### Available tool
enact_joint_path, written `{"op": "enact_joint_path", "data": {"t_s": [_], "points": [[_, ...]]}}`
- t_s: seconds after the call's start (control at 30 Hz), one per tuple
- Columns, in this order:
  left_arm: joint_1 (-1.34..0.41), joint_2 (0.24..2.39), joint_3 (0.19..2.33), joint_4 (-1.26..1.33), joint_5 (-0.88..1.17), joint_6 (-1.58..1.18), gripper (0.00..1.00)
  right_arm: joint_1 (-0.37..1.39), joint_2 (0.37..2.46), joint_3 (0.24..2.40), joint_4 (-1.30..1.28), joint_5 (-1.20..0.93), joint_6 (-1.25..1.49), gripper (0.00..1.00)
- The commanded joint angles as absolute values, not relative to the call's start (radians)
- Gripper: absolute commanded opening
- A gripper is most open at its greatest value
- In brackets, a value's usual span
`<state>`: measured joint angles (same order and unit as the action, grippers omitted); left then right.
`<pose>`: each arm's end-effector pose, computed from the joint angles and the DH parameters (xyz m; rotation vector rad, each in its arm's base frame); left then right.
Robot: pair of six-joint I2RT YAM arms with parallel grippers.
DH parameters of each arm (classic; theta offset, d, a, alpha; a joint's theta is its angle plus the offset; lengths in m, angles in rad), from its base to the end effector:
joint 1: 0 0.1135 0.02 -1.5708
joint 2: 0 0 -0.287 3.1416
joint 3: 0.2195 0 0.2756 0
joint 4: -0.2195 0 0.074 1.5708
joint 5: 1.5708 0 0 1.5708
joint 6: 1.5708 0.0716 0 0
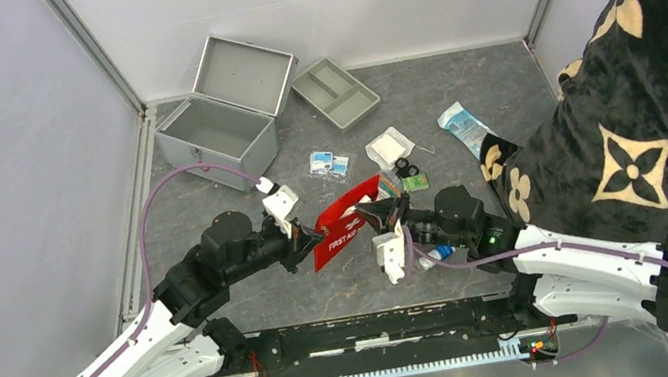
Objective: Organize the medicine kit
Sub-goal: Place the medical item at the medicine pouch.
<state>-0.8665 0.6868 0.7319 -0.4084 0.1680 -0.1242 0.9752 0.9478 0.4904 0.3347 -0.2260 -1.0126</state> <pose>0.1199 -0.1596 0.3162 0.8398 1.8351 -0.8097 0.1343 0.2268 0.2640 -1.5041 0.7771 0.1633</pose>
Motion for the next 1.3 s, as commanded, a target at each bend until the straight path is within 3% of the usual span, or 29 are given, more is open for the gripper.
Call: {"op": "enact_joint_path", "data": {"t_s": [0.0,0.13,0.4,0.5,0.67,0.97,1.17,1.27], "points": [[-0.871,0.682,0.769,-0.349,0.192,-0.094,0.02,0.981,0.965,0.572,0.331,-0.328,-0.911,0.03],[-0.871,0.68,0.769,-0.349,0.193,-0.095,0.02,0.982,0.988,0.607,0.247,-0.339,-0.88,0.11],[-0.87,0.672,0.764,-0.35,0.192,-0.098,0.02,0.982,0.992,0.621,0.204,-0.252,-0.86,0.38],[-0.871,0.671,0.763,-0.354,0.189,-0.098,0.02,0.982,0.96,0.608,0.234,-0.225,-0.866,0.41],[-0.871,0.667,0.76,-0.35,0.185,-0.1,0.02,0.98,0.94,0.597,0.236,-0.205,-0.873,0.41],[-0.871,0.664,0.764,-0.349,0.191,-0.1,0.02,0.98,0.971,0.636,0.178,-0.181,-0.862,0.12],[-0.871,0.663,0.764,-0.347,0.193,-0.1,0.02,0.979,0.999,0.649,0.155,-0.189,-0.867,0.13],[-0.871,0.659,0.764,-0.346,0.194,-0.098,0.02,0.979,1.01,0.652,0.155,-0.193,-0.87,0.25]]}}
